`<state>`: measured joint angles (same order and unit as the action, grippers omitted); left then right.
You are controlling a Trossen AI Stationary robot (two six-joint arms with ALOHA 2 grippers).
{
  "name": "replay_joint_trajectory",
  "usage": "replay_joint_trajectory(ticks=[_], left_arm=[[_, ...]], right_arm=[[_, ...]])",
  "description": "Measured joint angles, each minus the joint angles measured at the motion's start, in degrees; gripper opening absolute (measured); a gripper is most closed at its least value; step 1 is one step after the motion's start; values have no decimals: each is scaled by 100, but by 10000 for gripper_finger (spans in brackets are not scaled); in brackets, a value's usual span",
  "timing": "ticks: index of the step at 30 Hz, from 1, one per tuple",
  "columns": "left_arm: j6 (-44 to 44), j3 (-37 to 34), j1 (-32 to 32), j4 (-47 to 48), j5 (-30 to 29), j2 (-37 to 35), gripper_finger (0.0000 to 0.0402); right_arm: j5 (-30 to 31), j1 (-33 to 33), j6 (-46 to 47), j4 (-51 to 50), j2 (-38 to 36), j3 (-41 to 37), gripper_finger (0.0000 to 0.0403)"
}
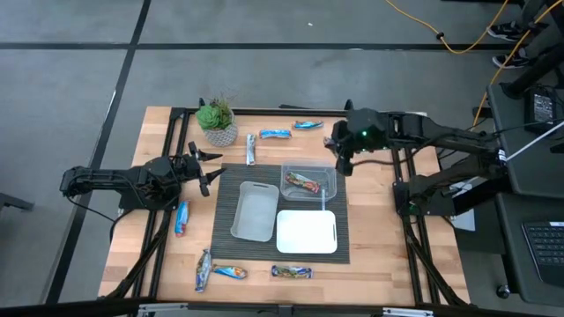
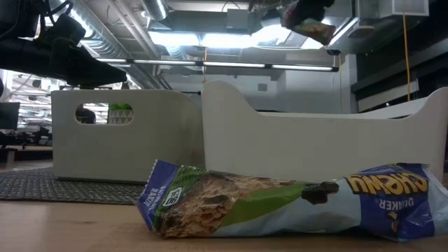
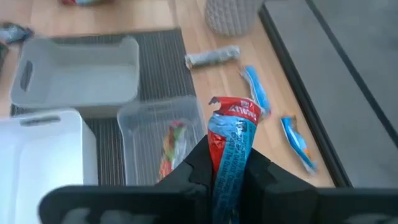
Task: Pick and place Granola Bars by type
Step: Put the red granola bar into the transparent bin
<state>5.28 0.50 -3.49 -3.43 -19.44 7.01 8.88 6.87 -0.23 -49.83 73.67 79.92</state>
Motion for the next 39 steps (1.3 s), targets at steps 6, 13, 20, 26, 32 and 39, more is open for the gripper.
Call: replay_joint_trajectory(ticks=[6, 13, 20, 26, 32, 39], left_arm=[[0, -1, 0, 0, 0, 0, 221], [0, 1, 0, -1, 0, 0, 221], [0, 0, 1, 0, 0, 2, 221], [0, 0, 1, 0, 0, 0, 221], [0, 1, 0, -1, 0, 2, 221], [0, 0, 2, -1, 0, 1, 221]], right_arm=[[3, -259, -400, 1441, 4, -969, 43], [-398, -253, -764, 3303, 11, -1923, 44], [-398, -250, -800, 3382, 13, -1954, 44], [-399, -305, -916, 3233, 11, -1954, 44], [-398, -344, -958, 3167, 11, -1952, 44], [-385, -343, -1243, 3303, 110, -1941, 44]])
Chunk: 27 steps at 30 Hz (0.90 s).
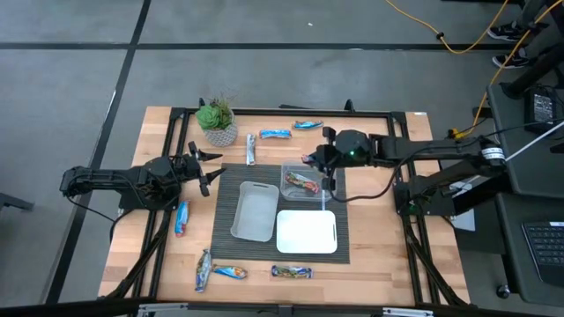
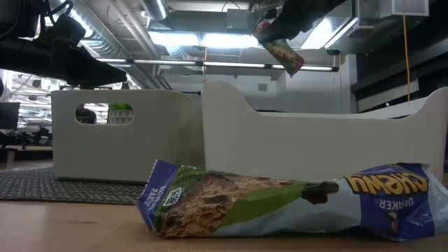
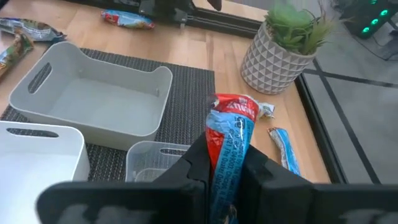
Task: Pick and place Granola Bars by type
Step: Put the red granola bar into the transparent bin
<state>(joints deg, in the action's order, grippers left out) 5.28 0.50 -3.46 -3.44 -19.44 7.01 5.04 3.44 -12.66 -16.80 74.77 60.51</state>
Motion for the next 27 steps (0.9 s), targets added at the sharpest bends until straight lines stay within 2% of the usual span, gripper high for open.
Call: replay_joint_trajectory(ticks=[11, 15, 19, 27], left_arm=[[0, -1, 0, 0, 0, -1, 221], [0, -1, -2, 2, 0, -1, 221], [0, -1, -2, 0, 0, -1, 221], [0, -1, 0, 0, 0, 0, 221]], right_arm=[[-25, 369, -560, 621, 951, 0, 44], [-186, 593, -576, 382, 1379, -2, 44], [-495, 663, -311, 166, 1532, -4, 44], [-529, 634, 583, -454, 1546, -4, 44]])
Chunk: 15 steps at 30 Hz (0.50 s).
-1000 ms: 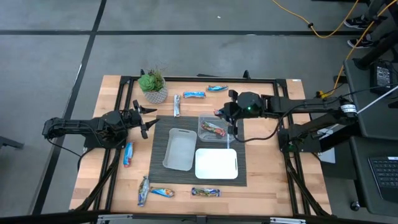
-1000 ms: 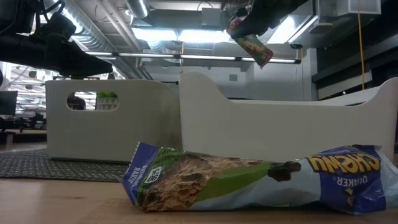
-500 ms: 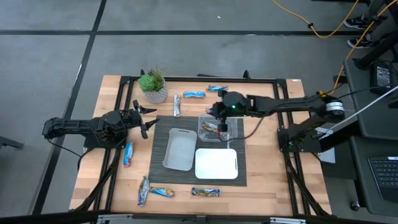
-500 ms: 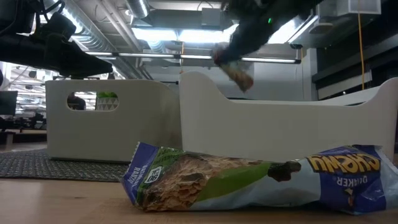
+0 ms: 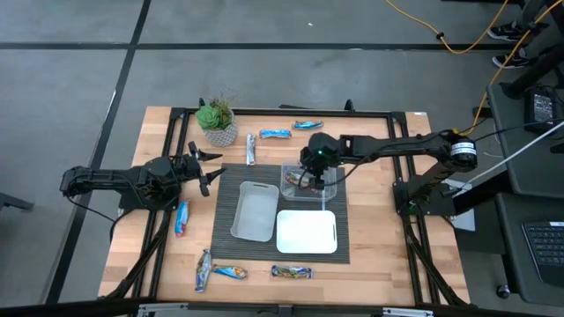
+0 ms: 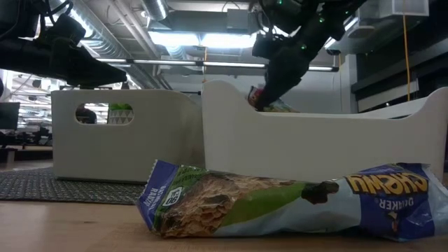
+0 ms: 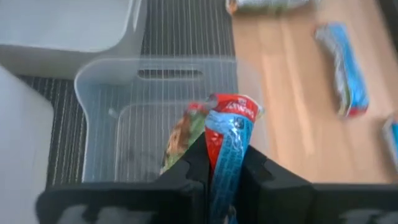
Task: Pick and place Granola Bars by type
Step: Put the red granola bar into the transparent bin
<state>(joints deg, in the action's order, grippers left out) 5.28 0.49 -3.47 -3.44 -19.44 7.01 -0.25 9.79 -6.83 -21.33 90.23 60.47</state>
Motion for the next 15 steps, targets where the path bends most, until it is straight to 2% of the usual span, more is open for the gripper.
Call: replay_joint_trajectory(ticks=[9, 15], left_arm=[[0, 0, -2, 0, 0, 0, 221], [0, 1, -2, 1, 0, 1, 221]], right_arm=[[25, -33, 388, -208, 60, 0, 44], [111, -40, 467, -263, 409, 2, 44]])
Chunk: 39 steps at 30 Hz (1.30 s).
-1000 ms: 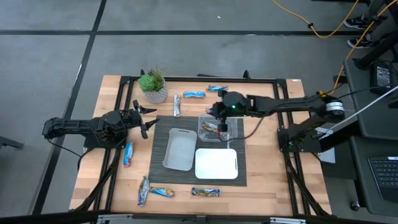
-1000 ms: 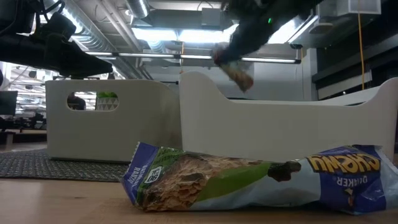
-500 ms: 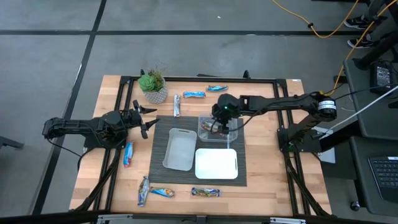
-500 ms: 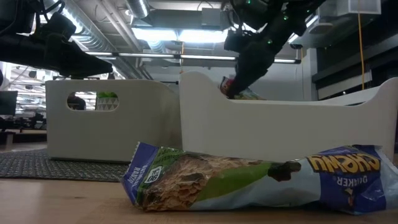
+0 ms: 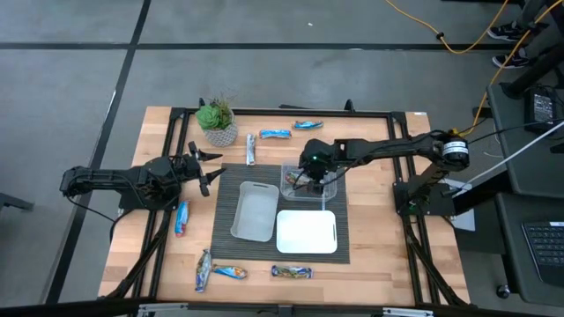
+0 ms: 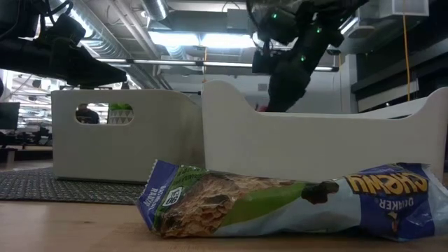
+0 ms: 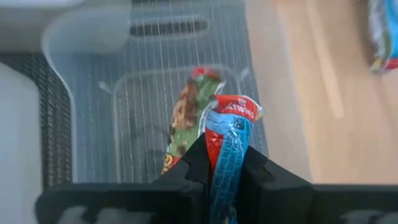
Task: Pick and place Granola Bars by type
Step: Put the red granola bar into the transparent bin, then put the orange granola bar into the gray bin
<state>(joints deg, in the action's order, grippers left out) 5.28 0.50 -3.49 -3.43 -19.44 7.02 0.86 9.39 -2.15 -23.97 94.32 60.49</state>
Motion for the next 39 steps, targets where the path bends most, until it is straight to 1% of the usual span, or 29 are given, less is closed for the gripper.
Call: replay_joint_trajectory(ticks=[5, 15, 18, 21, 25, 28, 30, 34, 39], left_arm=[[0, -1, 0, -1, 0, -1, 221], [0, 0, 0, -1, 0, -1, 221], [0, 0, 0, -1, 0, -1, 221], [0, -1, 0, -1, 0, 1, 221], [0, 1, 1, -1, 0, -1, 221], [0, -1, 0, -1, 0, -1, 221], [0, 0, 2, 0, 0, 0, 221], [0, -1, 2, -1, 0, -1, 221], [0, -1, 2, -1, 0, -1, 221]], right_arm=[[15, 0, 38, 63, 144, 0, 44], [10, -4, 343, 24, 149, 89, 49], [9, -65, 361, -108, 149, 194, 77], [12, -132, 577, -377, 149, 388, 125], [230, -224, 813, -887, 149, 643, 193], [251, -310, 975, -1112, 149, 822, 229], [251, -399, 1057, -1180, 149, 902, 241], [297, -575, 1043, -1217, 147, 988, 243], [895, -777, 778, -1393, 142, 988, 227]])
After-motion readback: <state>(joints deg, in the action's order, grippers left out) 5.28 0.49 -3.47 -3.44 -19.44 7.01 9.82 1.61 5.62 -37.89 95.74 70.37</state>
